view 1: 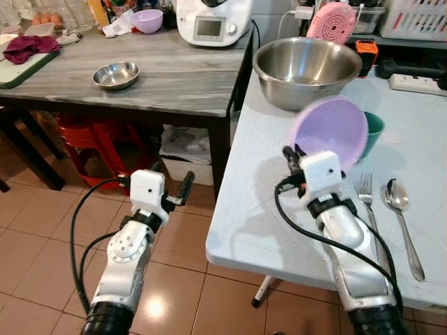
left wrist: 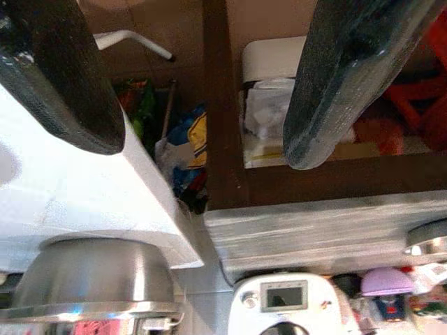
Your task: Setting the table
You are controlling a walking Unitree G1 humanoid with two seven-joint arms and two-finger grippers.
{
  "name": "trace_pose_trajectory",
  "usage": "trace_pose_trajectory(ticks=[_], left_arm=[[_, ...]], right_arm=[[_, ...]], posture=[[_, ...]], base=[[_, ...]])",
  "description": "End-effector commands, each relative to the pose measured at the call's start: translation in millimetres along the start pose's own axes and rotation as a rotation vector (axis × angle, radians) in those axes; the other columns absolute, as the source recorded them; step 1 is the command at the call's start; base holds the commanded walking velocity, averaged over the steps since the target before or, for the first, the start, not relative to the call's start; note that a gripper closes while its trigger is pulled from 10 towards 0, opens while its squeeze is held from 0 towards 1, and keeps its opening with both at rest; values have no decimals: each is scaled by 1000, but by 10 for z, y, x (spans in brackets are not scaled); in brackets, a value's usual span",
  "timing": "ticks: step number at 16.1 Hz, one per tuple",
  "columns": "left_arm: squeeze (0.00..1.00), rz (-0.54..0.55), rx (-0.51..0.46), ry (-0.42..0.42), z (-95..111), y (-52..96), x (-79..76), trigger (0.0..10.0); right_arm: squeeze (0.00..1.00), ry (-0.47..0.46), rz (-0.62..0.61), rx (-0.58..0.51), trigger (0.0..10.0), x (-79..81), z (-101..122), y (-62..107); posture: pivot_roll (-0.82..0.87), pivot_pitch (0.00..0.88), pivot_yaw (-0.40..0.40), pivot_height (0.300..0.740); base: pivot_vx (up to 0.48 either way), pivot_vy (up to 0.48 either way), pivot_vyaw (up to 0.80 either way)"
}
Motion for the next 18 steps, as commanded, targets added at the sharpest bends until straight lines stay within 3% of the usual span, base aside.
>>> trace_pose_trajectory(ticks=[1,7,18], left_arm=[[0,14,3,25,16,-28,53,10000],[0,4,-4,28,23,-65,33,10000],[0,11,-16,53,-5,-86,-33,10000]], right_arm=[[0,-11,-15,-28,10000,-6,116,-2],[0,-15,-17,-29,10000,-1,175,-28],[0,21,29,-87,10000,59,306,-31]], posture=[[-169,96,89,740],[-167,89,86,740],[-171,81,71,740]], base=[[0,394,-656],[0,399,-800],[0,400,95]])
Point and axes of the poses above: a point about 5 cm out from each wrist's last joint towards the gripper, its own y axis pointing back from the gripper into the wrist, its own z axis along the axis of the wrist's last joint, x = y × z, the point moved 6 cm from there along -y, pointing out of the wrist towards the gripper, and after that the axes turned 12 degrees about y, right-handed, at the moved point
